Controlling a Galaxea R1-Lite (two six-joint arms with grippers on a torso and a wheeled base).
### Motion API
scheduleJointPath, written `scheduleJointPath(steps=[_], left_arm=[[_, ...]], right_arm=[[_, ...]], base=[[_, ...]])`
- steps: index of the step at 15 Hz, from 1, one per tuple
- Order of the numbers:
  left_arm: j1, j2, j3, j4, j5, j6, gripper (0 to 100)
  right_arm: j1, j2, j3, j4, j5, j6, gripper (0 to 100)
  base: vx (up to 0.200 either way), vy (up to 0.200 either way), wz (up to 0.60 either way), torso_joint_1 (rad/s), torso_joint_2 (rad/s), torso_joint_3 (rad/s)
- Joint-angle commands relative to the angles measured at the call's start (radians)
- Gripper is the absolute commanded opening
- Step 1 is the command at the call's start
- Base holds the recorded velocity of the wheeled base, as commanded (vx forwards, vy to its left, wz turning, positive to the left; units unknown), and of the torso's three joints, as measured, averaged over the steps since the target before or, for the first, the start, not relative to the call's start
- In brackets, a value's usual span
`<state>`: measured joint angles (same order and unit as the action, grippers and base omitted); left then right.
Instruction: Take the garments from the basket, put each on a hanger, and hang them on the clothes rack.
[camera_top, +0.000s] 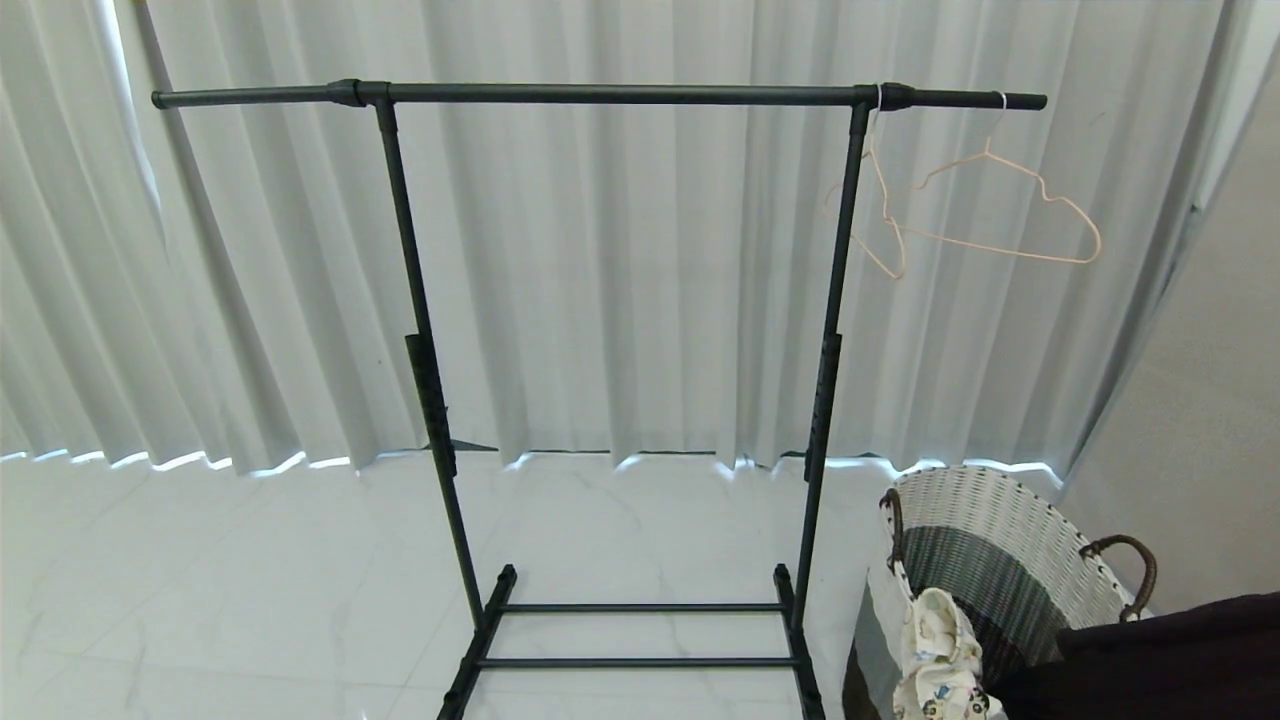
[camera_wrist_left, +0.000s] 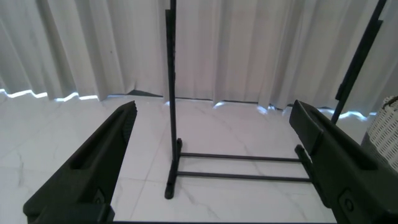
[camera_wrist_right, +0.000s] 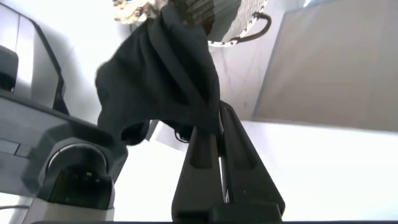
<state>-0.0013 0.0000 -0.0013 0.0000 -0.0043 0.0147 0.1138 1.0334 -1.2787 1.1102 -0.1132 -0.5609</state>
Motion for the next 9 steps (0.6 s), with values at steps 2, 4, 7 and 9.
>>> scheduleJointPath(steps=[2,4,7,9], left_arm=[[0.000,0.000,0.000,0.000,-0.002,0.004,100],[0.000,0.000,0.000,0.000,0.000,0.001,100],[0.000,0.000,0.000,0.000,0.000,0.001,100],[0.000,0.000,0.000,0.000,0.000,0.002,100]], right_arm=[[0.021,0.007,-0.002,-0.020,0.001,-0.001,0],[0.021,0.008,-0.002,-0.033,0.001,0.001,0],[0.020,0.010,-0.002,-0.044,0.001,0.001,0],[0.020,0.014,-0.002,-0.047,0.001,0.004,0]], base=[[0.000,0.000,0.00,0.000,0.00,0.000],[0.000,0.100,0.00,0.001,0.00,-0.001],[0.000,0.200,0.00,-0.002,0.00,0.001],[0.000,0.200,0.00,0.007,0.00,-0.002]])
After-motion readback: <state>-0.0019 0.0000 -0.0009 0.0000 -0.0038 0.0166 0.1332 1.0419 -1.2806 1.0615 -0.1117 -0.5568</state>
